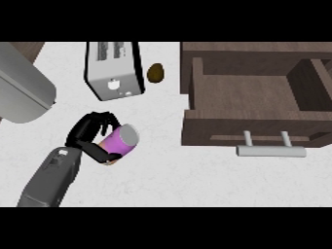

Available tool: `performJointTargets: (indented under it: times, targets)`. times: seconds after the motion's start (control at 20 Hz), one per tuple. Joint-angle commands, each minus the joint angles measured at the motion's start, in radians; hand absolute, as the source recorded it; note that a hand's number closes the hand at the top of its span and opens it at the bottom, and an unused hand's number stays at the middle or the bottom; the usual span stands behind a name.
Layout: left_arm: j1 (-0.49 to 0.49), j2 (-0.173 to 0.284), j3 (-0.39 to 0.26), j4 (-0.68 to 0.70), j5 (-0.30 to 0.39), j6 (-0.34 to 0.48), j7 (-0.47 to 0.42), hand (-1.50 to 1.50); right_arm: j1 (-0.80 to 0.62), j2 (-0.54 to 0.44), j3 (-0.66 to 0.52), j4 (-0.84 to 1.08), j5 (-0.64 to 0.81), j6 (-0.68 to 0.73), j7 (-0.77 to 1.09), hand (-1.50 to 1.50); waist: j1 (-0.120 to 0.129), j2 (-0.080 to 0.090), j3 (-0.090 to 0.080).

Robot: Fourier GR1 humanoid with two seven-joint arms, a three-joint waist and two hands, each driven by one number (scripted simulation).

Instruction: Pick up the can, place it into the drawer and close the drawer

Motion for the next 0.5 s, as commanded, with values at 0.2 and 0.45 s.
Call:
performJointTargets:
  times: [0.2, 0.45]
  targets:
    - [0.037, -0.053, 0.187, -0.159, 0.176, 0.309, 0.117, 1.5, 0.073, 0.004, -0.027, -0.033, -0.025, 0.028, -0.029, -1.5, 0.003, -0.008, 0.002]
    - [0.095, -0.125, 0.072, -0.499, 0.15, 0.376, 0.359, 1.5, 0.017, 0.001, -0.023, -0.043, -0.028, -0.009, 0.023, -1.5, 0.011, -0.006, 0.001]
